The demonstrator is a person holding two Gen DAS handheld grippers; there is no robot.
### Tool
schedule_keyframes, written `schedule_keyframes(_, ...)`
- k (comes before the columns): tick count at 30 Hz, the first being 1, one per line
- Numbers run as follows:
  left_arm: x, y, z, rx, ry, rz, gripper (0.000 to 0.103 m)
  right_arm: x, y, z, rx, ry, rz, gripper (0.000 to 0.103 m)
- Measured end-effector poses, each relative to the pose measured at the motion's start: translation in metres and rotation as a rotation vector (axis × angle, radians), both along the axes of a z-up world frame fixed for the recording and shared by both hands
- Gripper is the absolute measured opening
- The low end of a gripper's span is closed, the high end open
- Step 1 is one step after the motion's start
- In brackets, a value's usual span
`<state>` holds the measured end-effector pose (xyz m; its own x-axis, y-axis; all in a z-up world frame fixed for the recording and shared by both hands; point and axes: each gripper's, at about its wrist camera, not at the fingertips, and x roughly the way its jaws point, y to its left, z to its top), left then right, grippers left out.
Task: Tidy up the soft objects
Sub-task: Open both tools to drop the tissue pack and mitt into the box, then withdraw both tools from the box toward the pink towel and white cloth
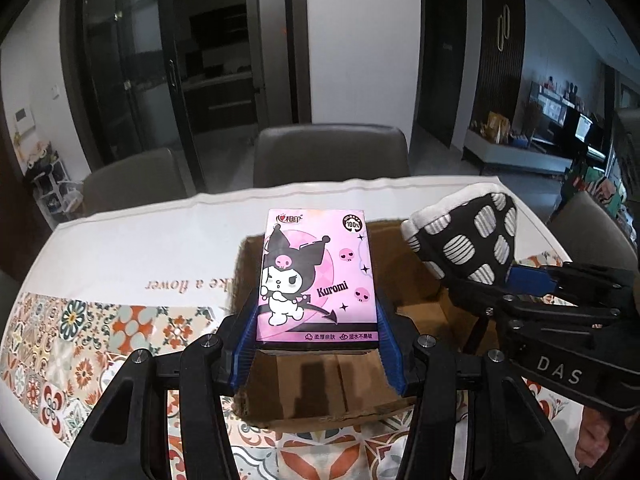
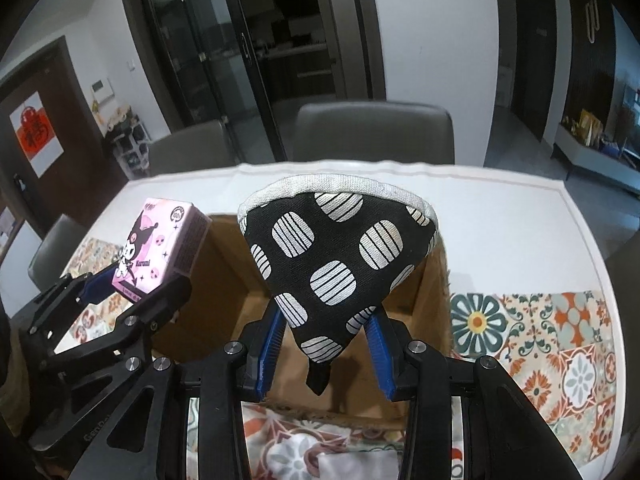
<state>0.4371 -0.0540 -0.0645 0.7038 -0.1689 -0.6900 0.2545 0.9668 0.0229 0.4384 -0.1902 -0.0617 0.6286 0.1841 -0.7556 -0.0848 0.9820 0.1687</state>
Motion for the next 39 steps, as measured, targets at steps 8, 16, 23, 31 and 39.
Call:
schedule_keyframes(8, 0.008, -0.007, -0.017, 0.012, 0.056, -0.015, 0.053, 0.014, -0.002, -0.028, -0.003, 0.078, 0.007, 0.043)
schedule_keyframes(16, 0.001, -0.005, -0.012, 0.024, 0.038, -0.001, 0.06, 0.013, -0.002, -0.031, -0.016, 0.081, 0.001, 0.052)
schedule_keyframes(23, -0.017, 0.001, 0.0, 0.009, 0.027, 0.02, 0.06, -0.006, -0.004, -0.018, -0.023, 0.045, -0.024, 0.052)
schedule_keyframes(31, -0.046, 0.006, 0.023, -0.021, -0.01, 0.026, 0.063, -0.036, -0.007, 0.009, -0.029, -0.015, -0.05, 0.052)
schedule_keyframes(39, -0.076, 0.013, 0.037, -0.049, -0.02, 0.026, 0.072, -0.067, -0.004, 0.031, -0.023, -0.057, -0.062, 0.052)
